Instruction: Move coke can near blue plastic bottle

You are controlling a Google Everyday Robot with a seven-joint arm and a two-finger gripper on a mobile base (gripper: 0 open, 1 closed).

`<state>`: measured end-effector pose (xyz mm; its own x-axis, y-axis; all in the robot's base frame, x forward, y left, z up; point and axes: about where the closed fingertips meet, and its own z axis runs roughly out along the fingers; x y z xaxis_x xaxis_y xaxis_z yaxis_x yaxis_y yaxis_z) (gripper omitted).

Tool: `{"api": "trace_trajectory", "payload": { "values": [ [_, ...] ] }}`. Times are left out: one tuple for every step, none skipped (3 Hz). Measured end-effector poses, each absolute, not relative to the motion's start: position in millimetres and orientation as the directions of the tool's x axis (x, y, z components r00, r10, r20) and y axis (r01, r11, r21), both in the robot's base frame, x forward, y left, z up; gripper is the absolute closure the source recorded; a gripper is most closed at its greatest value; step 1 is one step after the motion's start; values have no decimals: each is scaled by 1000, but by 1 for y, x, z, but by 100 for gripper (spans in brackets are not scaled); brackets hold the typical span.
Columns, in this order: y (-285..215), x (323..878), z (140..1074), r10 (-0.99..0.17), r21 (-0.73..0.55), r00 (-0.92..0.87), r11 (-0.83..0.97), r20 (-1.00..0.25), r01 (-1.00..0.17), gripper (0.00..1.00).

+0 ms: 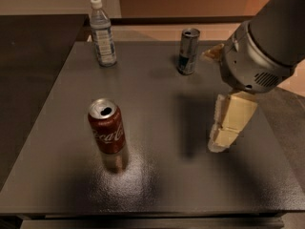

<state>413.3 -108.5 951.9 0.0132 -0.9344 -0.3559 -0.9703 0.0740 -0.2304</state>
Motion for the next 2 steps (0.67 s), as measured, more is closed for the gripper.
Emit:
{"api": "trace_trajectory", "payload": {
  "values": [
    [-66,410,939,-908,-207,51,40,-415,-977,0],
    [-28,412,926,-882,-172,56,28,-468,-985,0]
  ]
}}
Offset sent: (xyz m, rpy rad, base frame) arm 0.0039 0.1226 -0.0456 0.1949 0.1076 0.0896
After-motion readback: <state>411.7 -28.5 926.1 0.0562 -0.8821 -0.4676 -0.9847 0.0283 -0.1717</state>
